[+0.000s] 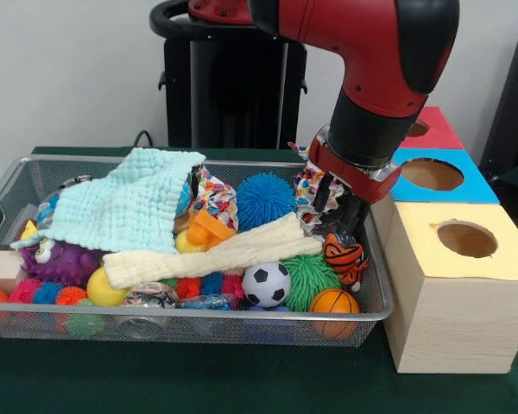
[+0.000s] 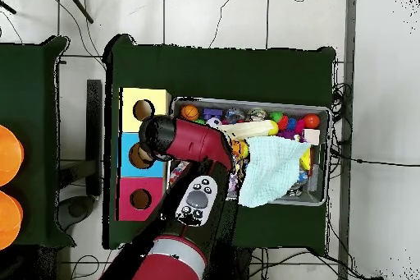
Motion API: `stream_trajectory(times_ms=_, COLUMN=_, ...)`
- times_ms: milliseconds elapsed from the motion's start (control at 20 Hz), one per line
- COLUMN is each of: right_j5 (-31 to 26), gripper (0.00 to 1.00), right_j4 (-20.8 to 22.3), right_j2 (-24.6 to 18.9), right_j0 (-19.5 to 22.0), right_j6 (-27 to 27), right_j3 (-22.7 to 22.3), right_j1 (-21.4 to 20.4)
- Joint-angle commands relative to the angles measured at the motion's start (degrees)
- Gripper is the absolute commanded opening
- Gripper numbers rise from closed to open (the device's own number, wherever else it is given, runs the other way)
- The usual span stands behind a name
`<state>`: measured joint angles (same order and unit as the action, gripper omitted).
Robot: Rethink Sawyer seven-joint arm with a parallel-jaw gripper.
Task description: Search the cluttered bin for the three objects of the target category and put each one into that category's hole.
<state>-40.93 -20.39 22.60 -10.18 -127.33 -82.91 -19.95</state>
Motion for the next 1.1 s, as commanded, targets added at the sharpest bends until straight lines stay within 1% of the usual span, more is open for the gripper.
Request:
stream_trajectory(times_ms=50, right_j5=0.2, gripper=1.00, right_j4=-2.4, right_j2=-3.2, right_j0=0.6, right_j6=-13.6, right_j3=-1.4, right_j1=1.3)
stream_trajectory(times_ms=300, right_j5=1.5, gripper=1.00, right_j4=-3.0, right_j2=-3.5, right_j0=0.4, right_j6=-14.4, right_j3=-2.8, right_j1=1.1)
stream_trajectory(times_ms=450, right_j5=3.8, gripper=1.00, right_j4=-4.0, right_j2=-4.2, right_j0=0.4, right_j6=-14.9, right_j3=-4.5, right_j1=0.7)
stream_trajectory(times_ms=650, right_j5=5.8, gripper=1.00, right_j4=-5.0, right_j2=-4.7, right_j0=0.5, right_j6=-14.6, right_j3=-6.5, right_j1=0.1)
stream_trajectory(times_ms=1100, right_j5=8.2, gripper=1.00, right_j4=-6.4, right_j2=-4.8, right_j0=0.2, right_j6=-14.1, right_j3=-9.8, right_j1=-1.2)
